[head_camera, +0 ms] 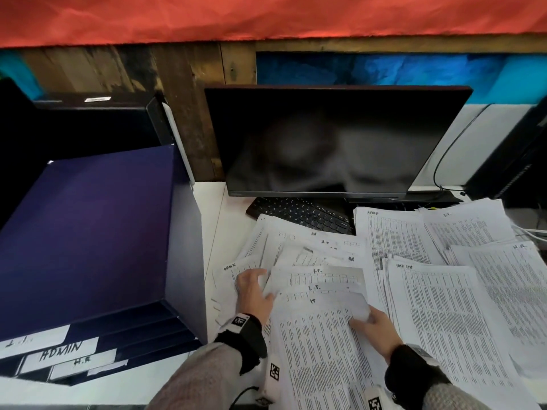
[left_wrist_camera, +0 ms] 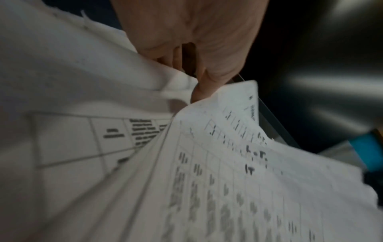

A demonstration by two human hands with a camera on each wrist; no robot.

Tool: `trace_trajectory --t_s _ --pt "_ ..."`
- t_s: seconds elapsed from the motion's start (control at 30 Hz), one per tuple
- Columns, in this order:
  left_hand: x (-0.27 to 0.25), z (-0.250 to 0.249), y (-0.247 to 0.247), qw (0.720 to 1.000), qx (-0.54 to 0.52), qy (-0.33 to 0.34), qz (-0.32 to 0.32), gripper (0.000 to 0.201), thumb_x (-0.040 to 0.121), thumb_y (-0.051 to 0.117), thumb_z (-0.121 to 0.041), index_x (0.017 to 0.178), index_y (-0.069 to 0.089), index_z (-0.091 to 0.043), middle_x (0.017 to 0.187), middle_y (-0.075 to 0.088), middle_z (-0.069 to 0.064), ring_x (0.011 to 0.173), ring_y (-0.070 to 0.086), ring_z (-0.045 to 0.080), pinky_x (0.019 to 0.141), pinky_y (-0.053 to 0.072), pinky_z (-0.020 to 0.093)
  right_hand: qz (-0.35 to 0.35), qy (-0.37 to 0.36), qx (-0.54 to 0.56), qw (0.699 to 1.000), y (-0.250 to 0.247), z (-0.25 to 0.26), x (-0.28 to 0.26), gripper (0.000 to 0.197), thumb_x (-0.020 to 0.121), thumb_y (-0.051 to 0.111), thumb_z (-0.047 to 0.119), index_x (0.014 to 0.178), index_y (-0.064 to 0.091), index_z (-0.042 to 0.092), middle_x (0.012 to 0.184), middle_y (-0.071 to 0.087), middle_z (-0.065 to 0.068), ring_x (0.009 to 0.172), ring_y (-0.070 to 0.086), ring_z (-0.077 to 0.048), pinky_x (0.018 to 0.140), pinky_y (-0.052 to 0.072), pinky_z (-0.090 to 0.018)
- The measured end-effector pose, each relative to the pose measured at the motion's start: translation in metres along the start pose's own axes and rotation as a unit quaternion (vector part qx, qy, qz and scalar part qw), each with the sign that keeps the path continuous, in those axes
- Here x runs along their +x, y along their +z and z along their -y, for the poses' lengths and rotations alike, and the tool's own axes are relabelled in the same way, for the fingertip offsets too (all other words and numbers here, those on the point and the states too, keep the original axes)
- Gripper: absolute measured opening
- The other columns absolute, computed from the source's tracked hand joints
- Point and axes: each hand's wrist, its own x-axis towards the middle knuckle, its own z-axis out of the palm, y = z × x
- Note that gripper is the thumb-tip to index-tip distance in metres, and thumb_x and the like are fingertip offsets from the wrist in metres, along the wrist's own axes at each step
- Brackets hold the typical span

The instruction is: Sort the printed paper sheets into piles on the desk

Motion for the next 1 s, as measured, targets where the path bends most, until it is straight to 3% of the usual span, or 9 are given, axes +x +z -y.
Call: trace_trajectory --t_s 0.1,0.2,0.3,0.4,0.5,0.7,0.8,0.9,1.0 --pt "0.011 0.004 -0.008 0.983 -0.141 -0.109 0.042 0.093 0.070 0.074 -0.008 0.144 0.020 -0.028 0.130 0.044 -0.004 0.113 0.051 0.019 0.102 0.044 0.039 0.013 0.007 0.012 1.000 0.001 0.000 0.000 0.028 0.083 0.065 0.006 0.110 0.061 0.010 0.100 0.070 -0.007 0.091 0.067 -0.023 0.086 0.053 -0.043" --pt "0.013 0.004 -0.012 0.983 -0.101 -0.104 0.112 0.063 0.076 0.066 -0.005 0.134 0.048 -0.018 0.126 0.061 0.005 0.109 0.057 0.022 0.097 0.047 0.033 0.019 -0.011 0.015 1.000 0.006 0.006 -0.005 0.030 0.084 0.065 0.005 0.112 0.056 0.014 0.106 0.064 -0.003 0.094 0.062 -0.016 0.076 0.049 -0.028" --pt "0.011 0.007 -0.024 0.990 -0.066 -0.121 0.028 0.044 0.083 0.061 -0.012 0.126 0.058 -0.024 0.120 0.063 -0.001 0.110 0.058 0.026 0.095 0.046 0.030 0.013 -0.097 -0.096 0.991 0.015 0.007 -0.002 0.032 0.086 0.065 0.013 0.118 0.059 0.016 0.133 0.042 0.000 0.125 0.041 -0.019 0.106 0.035 -0.034" --pt "0.008 0.015 -0.034 0.983 -0.080 -0.163 -0.025 0.043 0.086 0.050 -0.009 0.125 0.057 -0.024 0.120 0.063 0.005 0.108 0.057 0.030 0.096 0.047 0.035 0.008 -0.119 -0.178 0.977 0.025 0.009 -0.001 0.029 0.089 0.062 0.019 0.116 0.061 0.008 0.137 0.032 -0.005 0.131 0.029 -0.025 0.110 0.027 -0.035" --pt "0.001 0.017 -0.040 0.981 -0.050 -0.181 -0.037 0.034 0.086 0.045 -0.006 0.115 0.057 -0.019 0.111 0.065 0.009 0.100 0.058 0.032 0.091 0.049 0.037 0.002 -0.149 -0.211 0.966 0.032 0.011 -0.004 0.033 0.089 0.062 0.020 0.119 0.060 0.007 0.125 0.036 -0.005 0.122 0.032 -0.025 0.107 0.028 -0.030" --pt "-0.007 0.015 -0.049 0.975 0.045 -0.219 0.000 0.034 0.088 0.046 -0.007 0.122 0.043 -0.008 0.121 0.058 0.016 0.106 0.057 0.036 0.091 0.048 0.038 0.043 -0.191 -0.269 0.943 0.040 0.015 -0.008 0.023 0.090 0.057 0.021 0.110 0.060 0.010 0.105 0.037 -0.001 0.103 0.034 -0.017 0.088 0.026 -0.020" --pt "-0.012 0.012 -0.051 0.968 0.105 -0.228 0.003 0.039 0.088 0.044 -0.004 0.125 0.030 -0.005 0.124 0.053 0.021 0.108 0.055 0.040 0.090 0.047 0.040 0.074 -0.189 -0.252 0.946 0.046 0.022 -0.012 0.015 0.090 0.055 0.020 0.105 0.056 0.018 0.099 0.048 0.000 0.096 0.048 -0.017 0.081 0.039 -0.023" --pt "-0.012 0.009 -0.049 0.975 0.092 -0.201 -0.034 0.050 0.092 0.045 -0.008 0.139 0.027 -0.006 0.136 0.040 0.021 0.118 0.047 0.040 0.097 0.042 0.044 0.114 -0.136 -0.160 0.971 0.046 0.028 -0.013 0.017 0.092 0.053 0.014 0.106 0.050 0.022 0.089 0.064 0.002 0.080 0.061 -0.011 0.070 0.051 -0.020" --pt "-0.014 -0.008 -0.053 0.987 0.027 -0.124 -0.102 0.053 0.098 0.038 -0.034 0.146 0.027 -0.014 0.147 0.033 0.016 0.130 0.036 0.034 0.107 0.032 0.046 0.092 -0.100 -0.032 0.990 0.035 0.039 -0.003 0.037 0.092 0.056 0.012 0.128 0.048 0.013 0.120 0.063 -0.004 0.105 0.061 -0.013 0.083 0.047 -0.015"
